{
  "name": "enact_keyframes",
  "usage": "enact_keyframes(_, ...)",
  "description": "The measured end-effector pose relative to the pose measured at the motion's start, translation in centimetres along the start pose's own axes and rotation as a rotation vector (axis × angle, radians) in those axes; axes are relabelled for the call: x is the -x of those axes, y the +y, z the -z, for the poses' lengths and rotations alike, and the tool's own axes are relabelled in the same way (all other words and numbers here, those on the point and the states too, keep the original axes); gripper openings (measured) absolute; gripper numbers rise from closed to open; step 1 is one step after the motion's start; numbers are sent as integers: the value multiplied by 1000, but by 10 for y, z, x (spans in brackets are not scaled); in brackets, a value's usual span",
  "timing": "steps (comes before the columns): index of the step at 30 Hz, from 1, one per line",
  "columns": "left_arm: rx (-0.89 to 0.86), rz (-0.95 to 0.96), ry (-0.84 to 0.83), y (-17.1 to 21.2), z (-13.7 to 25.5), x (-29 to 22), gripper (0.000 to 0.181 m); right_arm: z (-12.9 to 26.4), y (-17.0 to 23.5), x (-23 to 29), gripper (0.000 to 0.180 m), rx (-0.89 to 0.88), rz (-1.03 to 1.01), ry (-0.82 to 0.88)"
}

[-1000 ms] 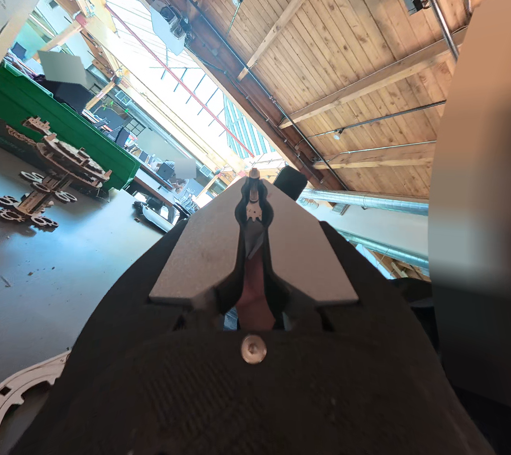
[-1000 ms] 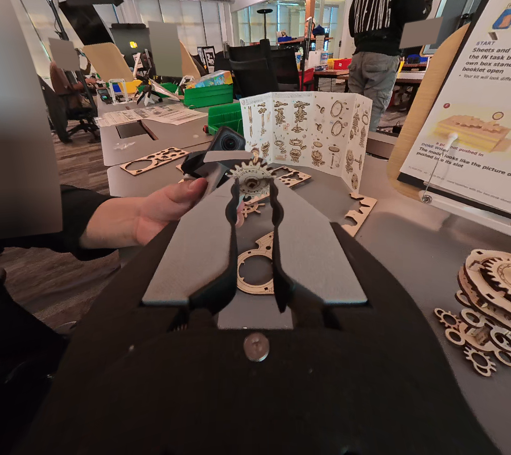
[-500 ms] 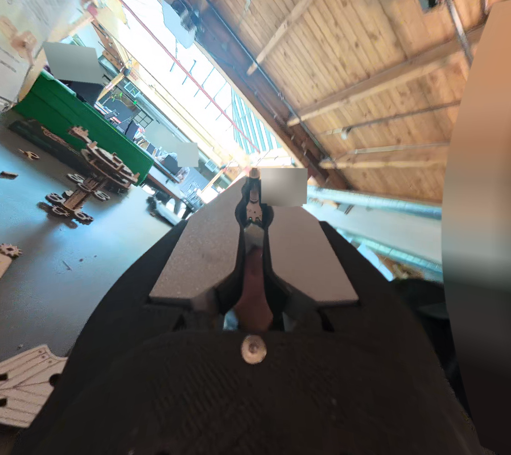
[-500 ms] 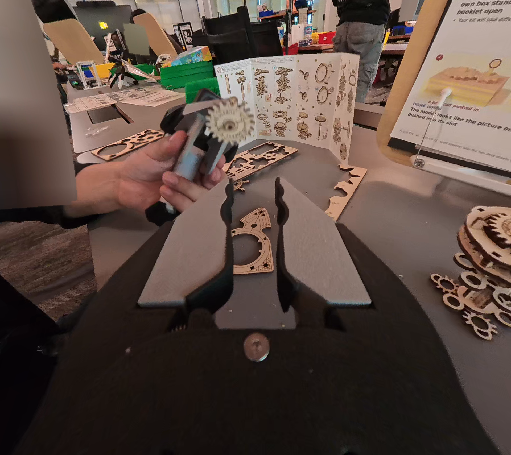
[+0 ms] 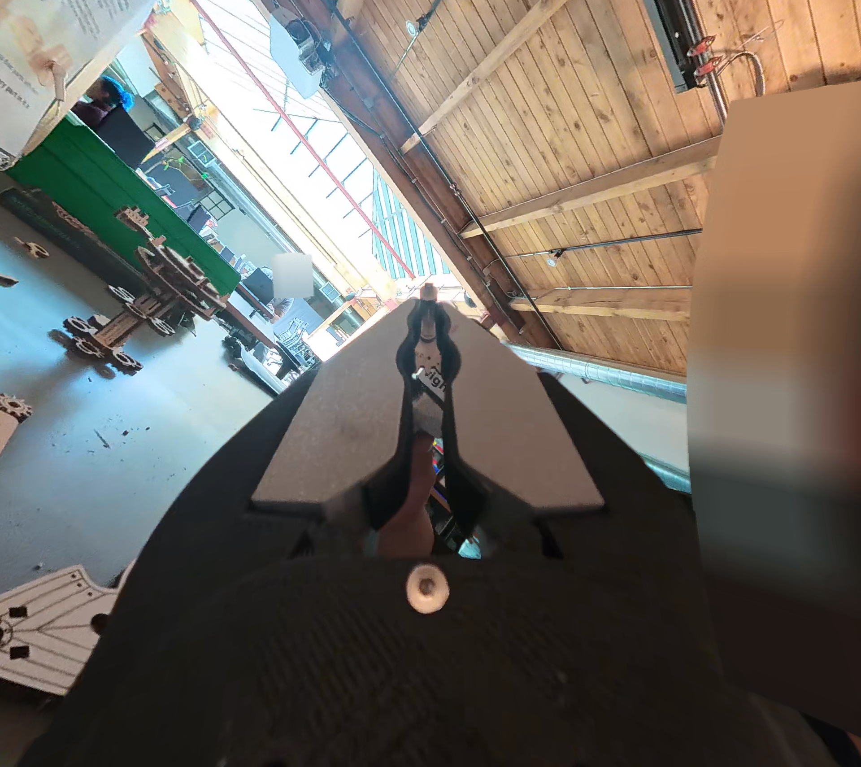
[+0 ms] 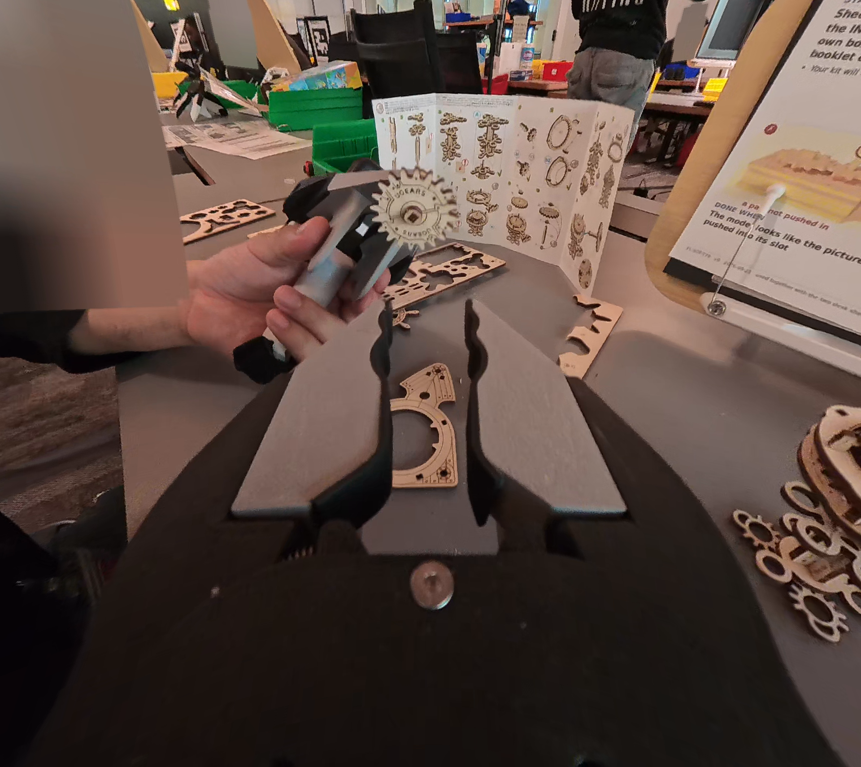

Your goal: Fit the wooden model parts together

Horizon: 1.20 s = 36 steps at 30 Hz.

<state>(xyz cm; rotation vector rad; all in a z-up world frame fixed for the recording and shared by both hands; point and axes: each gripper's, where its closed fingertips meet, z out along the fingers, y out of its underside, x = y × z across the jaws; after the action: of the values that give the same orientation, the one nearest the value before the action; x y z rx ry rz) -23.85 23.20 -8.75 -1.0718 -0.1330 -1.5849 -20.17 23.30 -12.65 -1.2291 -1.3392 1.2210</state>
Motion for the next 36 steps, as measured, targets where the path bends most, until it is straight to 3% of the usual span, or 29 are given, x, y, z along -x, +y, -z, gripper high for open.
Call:
enact_keyframes(8,29,-17,-11,4,1,4,2,33,8,-26,33,27,42,77)
enact_keyframes(11,44,-22,-17,6,1,7,2,59,8,-69,49,93,94,173)
enact_keyframes(14,40,-17,-22,4,2,10,2,83,13,-127,78,159,90,240)
enact_keyframes(20,33,-26,-37,1,3,14,2,80,48,-193,95,265,-60,157)
enact_keyframes(25,42,-19,-43,3,3,16,2,57,62,-172,94,283,-120,-51)
enact_keyframes(36,29,7,-27,1,3,10,2,54,79,-120,85,368,-112,-39)
